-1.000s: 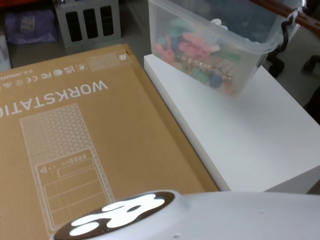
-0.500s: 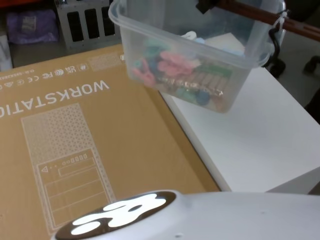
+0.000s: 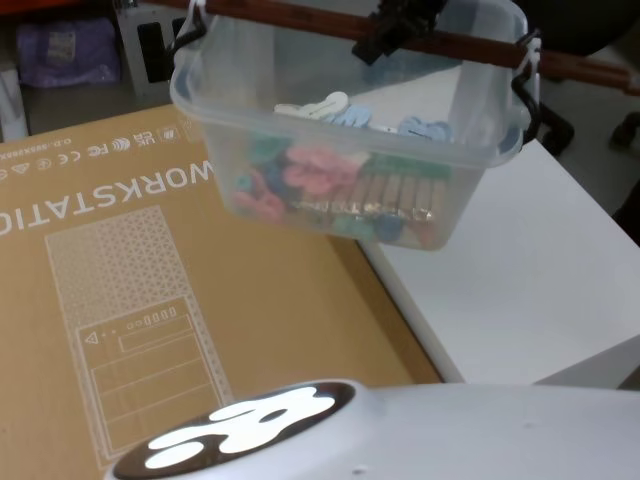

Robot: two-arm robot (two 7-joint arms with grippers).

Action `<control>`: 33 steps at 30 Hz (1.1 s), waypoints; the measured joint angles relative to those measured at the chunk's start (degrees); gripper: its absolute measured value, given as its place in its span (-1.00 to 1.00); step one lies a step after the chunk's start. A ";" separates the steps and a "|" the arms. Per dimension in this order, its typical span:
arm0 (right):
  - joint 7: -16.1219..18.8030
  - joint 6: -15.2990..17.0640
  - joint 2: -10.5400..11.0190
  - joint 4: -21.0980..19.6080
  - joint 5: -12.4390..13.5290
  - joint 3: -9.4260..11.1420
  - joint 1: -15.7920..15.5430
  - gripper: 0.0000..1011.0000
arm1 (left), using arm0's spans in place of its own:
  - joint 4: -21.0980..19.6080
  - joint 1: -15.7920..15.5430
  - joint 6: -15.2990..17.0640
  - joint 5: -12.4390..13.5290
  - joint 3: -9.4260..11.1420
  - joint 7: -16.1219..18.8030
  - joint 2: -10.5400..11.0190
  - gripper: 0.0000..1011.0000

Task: Use one hand to grasp the basket and place it at the designated location.

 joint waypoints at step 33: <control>-4.59 -22.98 -10.80 1.90 -4.15 -9.41 0.77 -0.53 | 0.01 0.00 0.00 0.01 0.00 0.00 0.00 -1.00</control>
